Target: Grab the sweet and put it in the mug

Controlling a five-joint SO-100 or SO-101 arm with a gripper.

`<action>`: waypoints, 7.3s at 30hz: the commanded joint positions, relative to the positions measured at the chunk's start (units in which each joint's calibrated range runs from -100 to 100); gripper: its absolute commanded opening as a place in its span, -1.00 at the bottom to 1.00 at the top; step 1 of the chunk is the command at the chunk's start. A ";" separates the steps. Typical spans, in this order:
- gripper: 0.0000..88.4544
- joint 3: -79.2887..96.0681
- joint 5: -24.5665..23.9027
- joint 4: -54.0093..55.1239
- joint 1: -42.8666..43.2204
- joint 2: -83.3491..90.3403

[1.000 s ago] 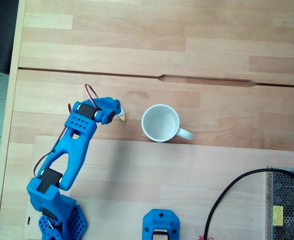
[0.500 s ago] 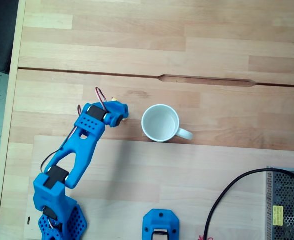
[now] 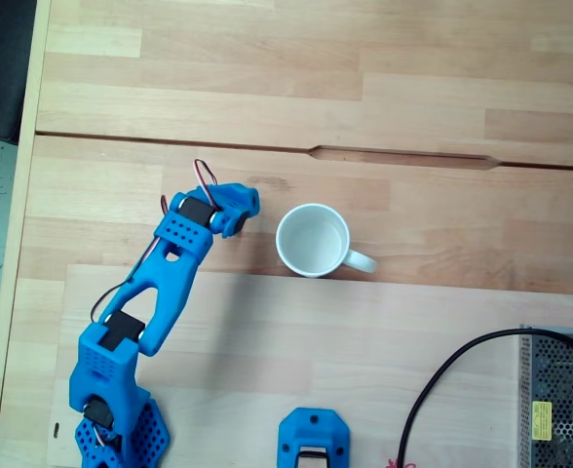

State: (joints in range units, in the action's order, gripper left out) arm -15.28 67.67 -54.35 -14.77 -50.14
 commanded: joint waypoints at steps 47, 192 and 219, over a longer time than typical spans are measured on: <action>-0.45 0.39 -15.38 0.32 7.44 5.99; -0.45 17.07 -22.81 1.29 -17.26 37.23; -0.92 59.44 -29.50 1.29 0.46 84.82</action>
State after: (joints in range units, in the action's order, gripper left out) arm 39.58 39.68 -53.95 -17.50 26.70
